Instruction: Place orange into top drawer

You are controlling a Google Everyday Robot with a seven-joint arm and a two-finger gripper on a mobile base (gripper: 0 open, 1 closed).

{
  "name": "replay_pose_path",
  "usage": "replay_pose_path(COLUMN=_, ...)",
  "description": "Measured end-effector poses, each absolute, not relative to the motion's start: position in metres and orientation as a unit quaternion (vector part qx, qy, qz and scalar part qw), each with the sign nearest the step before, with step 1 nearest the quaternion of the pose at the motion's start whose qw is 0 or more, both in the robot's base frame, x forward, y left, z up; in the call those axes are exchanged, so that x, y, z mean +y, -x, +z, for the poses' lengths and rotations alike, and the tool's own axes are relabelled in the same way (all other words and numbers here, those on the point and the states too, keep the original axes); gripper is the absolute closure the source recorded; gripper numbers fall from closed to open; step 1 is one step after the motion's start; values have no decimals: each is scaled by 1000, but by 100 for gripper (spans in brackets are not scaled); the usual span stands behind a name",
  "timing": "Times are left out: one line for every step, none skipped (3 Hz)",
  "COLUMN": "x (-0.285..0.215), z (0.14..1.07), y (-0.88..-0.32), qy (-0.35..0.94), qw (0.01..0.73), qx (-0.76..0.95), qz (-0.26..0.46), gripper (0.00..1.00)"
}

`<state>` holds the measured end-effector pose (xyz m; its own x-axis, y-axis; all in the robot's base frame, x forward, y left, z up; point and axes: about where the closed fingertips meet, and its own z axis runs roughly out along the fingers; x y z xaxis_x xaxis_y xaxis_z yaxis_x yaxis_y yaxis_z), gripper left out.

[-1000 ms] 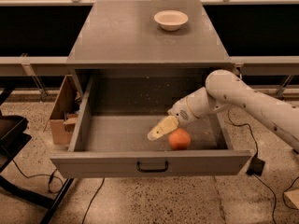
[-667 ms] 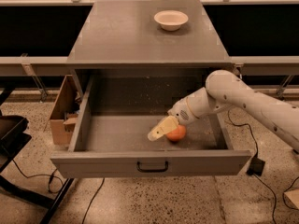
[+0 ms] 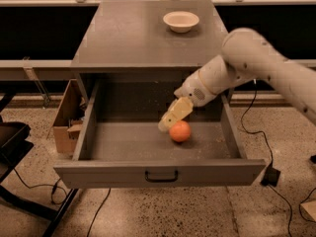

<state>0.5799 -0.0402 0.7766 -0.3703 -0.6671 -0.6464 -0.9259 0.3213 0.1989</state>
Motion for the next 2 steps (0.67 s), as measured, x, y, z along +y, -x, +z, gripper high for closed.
replay_pose_path(x=-49, z=855, y=-559, qy=575, qw=227, qx=747, qz=243, gripper=0)
replay_pose_path(x=-79, z=901, y=-541, qy=586, qw=222, qx=754, qz=199, gripper=0)
